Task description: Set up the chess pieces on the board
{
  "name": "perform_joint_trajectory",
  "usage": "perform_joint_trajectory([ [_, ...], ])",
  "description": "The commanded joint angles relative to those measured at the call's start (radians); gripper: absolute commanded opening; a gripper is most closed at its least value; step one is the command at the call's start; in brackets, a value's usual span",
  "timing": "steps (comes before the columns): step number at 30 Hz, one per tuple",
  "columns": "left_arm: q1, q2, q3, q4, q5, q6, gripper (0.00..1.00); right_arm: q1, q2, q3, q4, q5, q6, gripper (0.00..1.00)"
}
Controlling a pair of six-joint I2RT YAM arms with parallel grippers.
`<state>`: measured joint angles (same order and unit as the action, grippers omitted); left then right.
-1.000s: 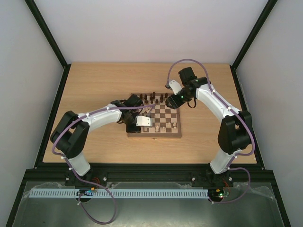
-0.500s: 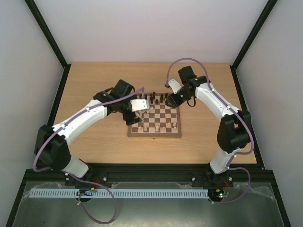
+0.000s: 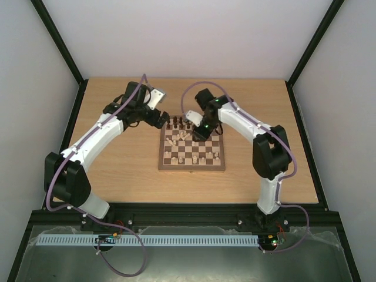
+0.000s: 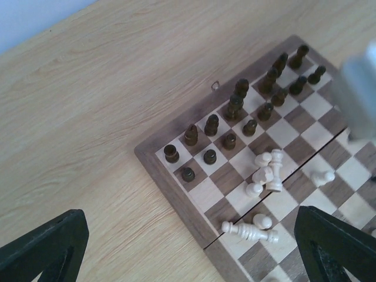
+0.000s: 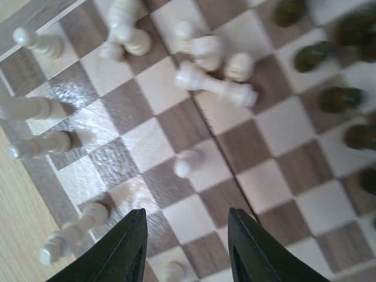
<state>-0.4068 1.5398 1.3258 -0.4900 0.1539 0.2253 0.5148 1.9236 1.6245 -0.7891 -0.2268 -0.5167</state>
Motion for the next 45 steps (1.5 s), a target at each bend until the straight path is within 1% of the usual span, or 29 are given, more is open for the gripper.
perform_joint_trajectory([
  [1,0.054,-0.030,-0.030,0.075,0.059,-0.216,0.99,0.061,0.052,0.032,-0.091,0.036,-0.025,0.38],
  [3,0.054,-0.030,-0.057,0.070,-0.021,-0.225,0.99,0.077,0.072,0.049,-0.092,0.041,-0.009,0.38],
  [5,0.056,-0.015,-0.033,0.021,-0.036,-0.212,0.99,0.085,0.092,0.053,-0.087,0.059,0.001,0.38],
  [7,0.069,-0.030,-0.050,0.035,0.024,-0.227,0.99,0.091,0.115,0.052,-0.080,0.094,0.010,0.37],
  [10,0.098,-0.038,-0.077,0.059,0.046,-0.326,0.99,0.092,0.136,0.056,-0.065,0.116,0.027,0.35],
  [13,0.126,-0.029,-0.093,0.063,0.073,-0.388,0.99,0.093,0.154,0.071,-0.055,0.131,0.040,0.33],
  [19,0.151,-0.047,-0.137,0.118,0.158,-0.418,0.99,0.093,0.187,0.097,-0.051,0.131,0.046,0.30],
  [20,0.155,-0.052,-0.145,0.126,0.198,-0.405,0.99,0.093,0.190,0.100,-0.054,0.122,0.045,0.28],
  [22,0.156,-0.056,-0.151,0.114,0.221,-0.328,0.99,0.093,0.197,0.103,-0.063,0.089,0.035,0.26],
  [24,0.156,-0.046,-0.144,0.088,0.181,-0.280,0.99,0.093,0.209,0.116,-0.091,0.034,0.020,0.23],
  [26,0.158,-0.038,-0.139,0.071,0.135,-0.257,0.99,0.095,0.220,0.126,-0.106,0.024,0.026,0.19],
  [28,0.164,-0.037,-0.139,0.058,0.133,-0.236,0.95,0.096,0.221,0.121,-0.105,0.032,0.028,0.14],
  [30,0.164,-0.039,-0.143,0.048,0.139,-0.193,0.87,0.096,0.217,0.113,-0.107,0.044,0.027,0.12],
  [32,0.151,-0.049,-0.159,0.049,0.100,-0.140,0.80,0.096,0.206,0.099,-0.115,0.052,0.018,0.09],
  [35,0.150,-0.051,-0.169,0.050,0.043,-0.097,0.77,0.096,0.179,0.069,-0.117,0.056,0.008,0.07],
  [38,0.149,-0.052,-0.161,0.052,0.025,-0.082,0.76,0.096,0.147,0.035,-0.118,0.052,0.000,0.06],
  [45,0.150,-0.046,-0.163,0.069,0.071,-0.122,0.77,0.096,0.085,-0.034,-0.120,0.068,-0.011,0.06],
])
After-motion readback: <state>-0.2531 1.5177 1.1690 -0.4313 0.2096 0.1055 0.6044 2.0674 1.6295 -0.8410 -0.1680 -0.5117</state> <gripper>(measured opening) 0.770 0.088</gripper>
